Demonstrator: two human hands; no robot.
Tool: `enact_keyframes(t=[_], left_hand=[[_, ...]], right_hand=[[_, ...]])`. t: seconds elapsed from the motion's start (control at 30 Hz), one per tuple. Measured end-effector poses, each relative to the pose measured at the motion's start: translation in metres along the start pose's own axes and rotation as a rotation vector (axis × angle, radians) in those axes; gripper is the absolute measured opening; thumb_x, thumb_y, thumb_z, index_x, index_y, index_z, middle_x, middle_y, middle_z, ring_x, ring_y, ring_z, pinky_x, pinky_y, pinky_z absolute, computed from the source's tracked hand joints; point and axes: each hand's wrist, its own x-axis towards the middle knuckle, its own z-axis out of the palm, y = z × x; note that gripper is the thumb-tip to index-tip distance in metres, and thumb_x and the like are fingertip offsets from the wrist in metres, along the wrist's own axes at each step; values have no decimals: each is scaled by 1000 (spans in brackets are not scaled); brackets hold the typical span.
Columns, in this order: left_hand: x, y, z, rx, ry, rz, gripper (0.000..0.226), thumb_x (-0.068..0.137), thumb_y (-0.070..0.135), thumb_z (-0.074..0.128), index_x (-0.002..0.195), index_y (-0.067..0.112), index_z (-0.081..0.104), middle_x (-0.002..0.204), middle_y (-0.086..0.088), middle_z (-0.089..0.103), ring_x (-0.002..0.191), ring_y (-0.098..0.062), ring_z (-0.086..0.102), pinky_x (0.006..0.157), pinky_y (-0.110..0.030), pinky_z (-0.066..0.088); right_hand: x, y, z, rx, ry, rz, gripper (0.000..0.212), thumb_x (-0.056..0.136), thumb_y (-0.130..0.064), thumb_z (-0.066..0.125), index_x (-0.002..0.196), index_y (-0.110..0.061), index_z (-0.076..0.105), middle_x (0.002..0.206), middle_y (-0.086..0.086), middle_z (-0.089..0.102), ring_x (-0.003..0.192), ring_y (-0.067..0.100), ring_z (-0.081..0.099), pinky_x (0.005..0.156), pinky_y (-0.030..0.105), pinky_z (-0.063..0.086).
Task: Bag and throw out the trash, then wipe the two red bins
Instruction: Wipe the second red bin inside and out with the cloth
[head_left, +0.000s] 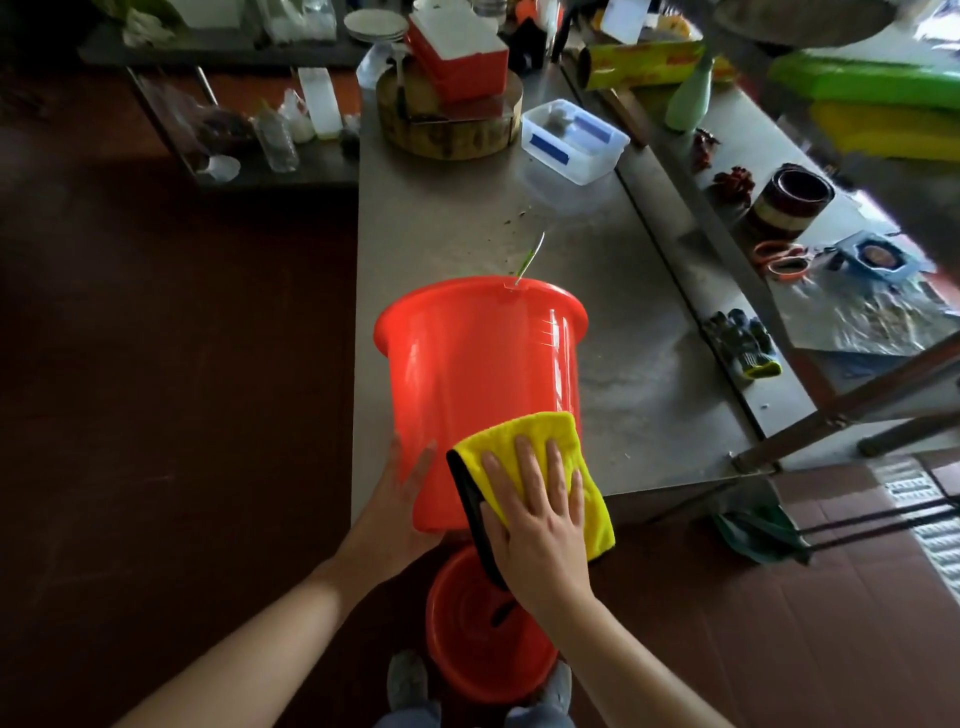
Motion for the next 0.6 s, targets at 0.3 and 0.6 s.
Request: enact_keyframes(t=[0.3,0.6], left_hand=[[-8,-23,-6,-23,-53,-96,124,76,35,83,154,51,-13,161,14,-33,153,-29,16,98,-33,51],[-24,-37,-11,-103,-31,-189,114,84,41,74,157,44,-13,164,15,-23,155,-17,6,113,-47,43]], right_hand=[[45,-8,-7,59,-109,19,56,104,-59,31,157,-47,22,170,-7,0,156,30,-13,123,62,5],[194,-15,-24,159,-241,148,59,103,-59,31,158,-49,11,170,-9,-9,156,31,-12,122,62,5]])
